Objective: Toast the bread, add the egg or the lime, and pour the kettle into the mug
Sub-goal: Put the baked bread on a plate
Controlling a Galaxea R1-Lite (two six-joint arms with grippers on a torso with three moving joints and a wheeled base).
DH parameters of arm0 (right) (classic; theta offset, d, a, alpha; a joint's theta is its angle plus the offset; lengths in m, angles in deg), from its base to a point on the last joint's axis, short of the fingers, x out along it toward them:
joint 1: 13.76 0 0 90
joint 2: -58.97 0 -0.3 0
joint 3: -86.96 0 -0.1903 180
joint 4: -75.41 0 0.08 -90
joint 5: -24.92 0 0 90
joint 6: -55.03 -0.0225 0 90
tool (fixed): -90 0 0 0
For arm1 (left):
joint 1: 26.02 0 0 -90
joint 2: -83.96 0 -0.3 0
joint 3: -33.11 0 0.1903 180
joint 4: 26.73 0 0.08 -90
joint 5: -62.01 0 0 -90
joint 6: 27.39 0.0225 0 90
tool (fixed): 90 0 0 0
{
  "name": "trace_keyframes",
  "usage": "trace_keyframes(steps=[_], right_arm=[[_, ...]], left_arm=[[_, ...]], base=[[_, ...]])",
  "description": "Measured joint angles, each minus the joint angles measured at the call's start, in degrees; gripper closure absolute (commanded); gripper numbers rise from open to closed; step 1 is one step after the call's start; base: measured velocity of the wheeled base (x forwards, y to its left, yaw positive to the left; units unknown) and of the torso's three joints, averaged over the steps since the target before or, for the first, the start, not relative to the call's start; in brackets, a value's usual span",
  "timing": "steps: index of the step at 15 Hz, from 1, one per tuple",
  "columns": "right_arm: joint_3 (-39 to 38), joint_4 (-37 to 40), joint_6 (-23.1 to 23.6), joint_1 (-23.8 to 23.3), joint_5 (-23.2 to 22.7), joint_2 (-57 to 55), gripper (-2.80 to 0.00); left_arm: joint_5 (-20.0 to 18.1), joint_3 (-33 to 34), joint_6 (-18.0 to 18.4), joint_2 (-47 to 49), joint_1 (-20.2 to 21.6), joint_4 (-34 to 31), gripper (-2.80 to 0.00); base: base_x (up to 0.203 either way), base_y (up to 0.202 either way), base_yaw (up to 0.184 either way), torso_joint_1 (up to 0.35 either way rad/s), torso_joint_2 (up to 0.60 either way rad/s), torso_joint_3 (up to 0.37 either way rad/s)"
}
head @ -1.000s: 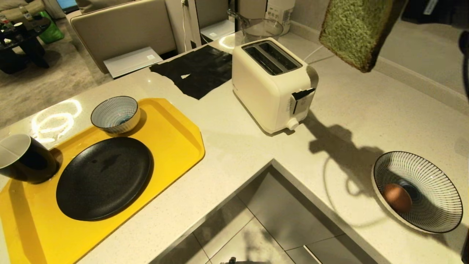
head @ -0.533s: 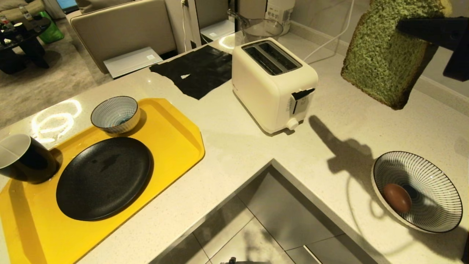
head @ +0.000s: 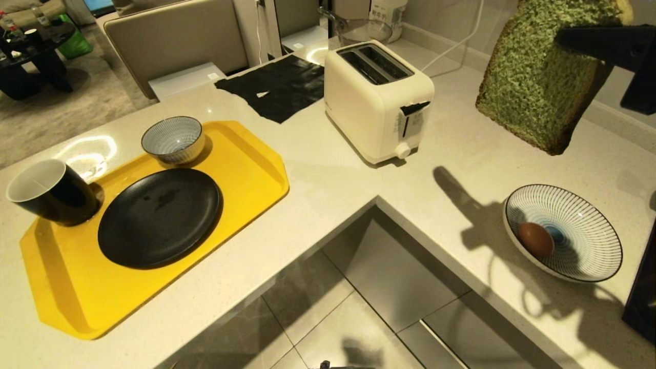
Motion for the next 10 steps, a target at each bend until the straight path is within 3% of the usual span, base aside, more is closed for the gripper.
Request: trace_keyframes(steps=[4,10], right_arm=[[-0.1,-0.5,-1.2,0.0,-0.2,-0.3,0.0],[0.8,-0.6,-2.3,0.0,-0.5,-2.0,0.0]], left_arm=[[0.0,0.0,0.0,0.0,0.0,0.0,0.0],[0.0,0.0,0.0,0.0,0.0,0.0,0.0]], base=[[-0.168,0.0,0.001,-0.001,0.0,0.004],[0.0,0.0,0.0,0.0,0.0,0.0]])
